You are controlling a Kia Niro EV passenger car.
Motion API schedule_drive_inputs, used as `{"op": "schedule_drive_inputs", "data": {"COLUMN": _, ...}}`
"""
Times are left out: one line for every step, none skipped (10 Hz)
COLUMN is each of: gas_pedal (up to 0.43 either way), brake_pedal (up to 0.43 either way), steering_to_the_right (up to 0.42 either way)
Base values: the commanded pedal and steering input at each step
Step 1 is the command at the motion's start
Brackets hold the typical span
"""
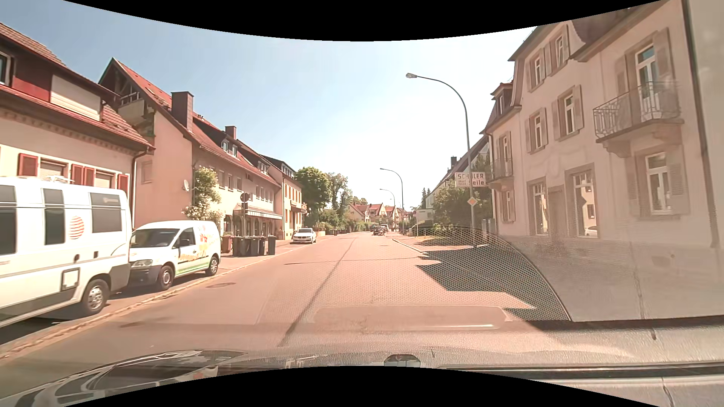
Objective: Follow the waypoints while adhering to traffic rules and regulations
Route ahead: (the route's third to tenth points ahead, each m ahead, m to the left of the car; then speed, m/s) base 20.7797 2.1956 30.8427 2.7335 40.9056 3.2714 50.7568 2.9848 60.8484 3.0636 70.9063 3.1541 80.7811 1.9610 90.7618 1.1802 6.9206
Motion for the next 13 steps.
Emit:
{"op": "schedule_drive_inputs", "data": {"gas_pedal": 0.067, "brake_pedal": 0.000, "steering_to_the_right": 0.008}}
{"op": "schedule_drive_inputs", "data": {"gas_pedal": 0.067, "brake_pedal": 0.000, "steering_to_the_right": 0.008}}
{"op": "schedule_drive_inputs", "data": {"gas_pedal": 0.067, "brake_pedal": 0.000, "steering_to_the_right": 0.007}}
{"op": "schedule_drive_inputs", "data": {"gas_pedal": 0.067, "brake_pedal": 0.000, "steering_to_the_right": 0.005}}
{"op": "schedule_drive_inputs", "data": {"gas_pedal": 0.067, "brake_pedal": 0.000, "steering_to_the_right": 0.003}}
{"op": "schedule_drive_inputs", "data": {"gas_pedal": 0.067, "brake_pedal": 0.000, "steering_to_the_right": 0.000}}
{"op": "schedule_drive_inputs", "data": {"gas_pedal": 0.067, "brake_pedal": 0.000, "steering_to_the_right": 0.000}}
{"op": "schedule_drive_inputs", "data": {"gas_pedal": 0.067, "brake_pedal": 0.000, "steering_to_the_right": 0.000}}
{"op": "schedule_drive_inputs", "data": {"gas_pedal": 0.067, "brake_pedal": 0.000, "steering_to_the_right": 0.000}}
{"op": "schedule_drive_inputs", "data": {"gas_pedal": 0.067, "brake_pedal": 0.000, "steering_to_the_right": 0.000}}
{"op": "schedule_drive_inputs", "data": {"gas_pedal": 0.067, "brake_pedal": 0.000, "steering_to_the_right": -0.001}}
{"op": "schedule_drive_inputs", "data": {"gas_pedal": 0.067, "brake_pedal": 0.000, "steering_to_the_right": -0.001}}
{"op": "schedule_drive_inputs", "data": {"gas_pedal": 0.067, "brake_pedal": 0.000, "steering_to_the_right": -0.002}}
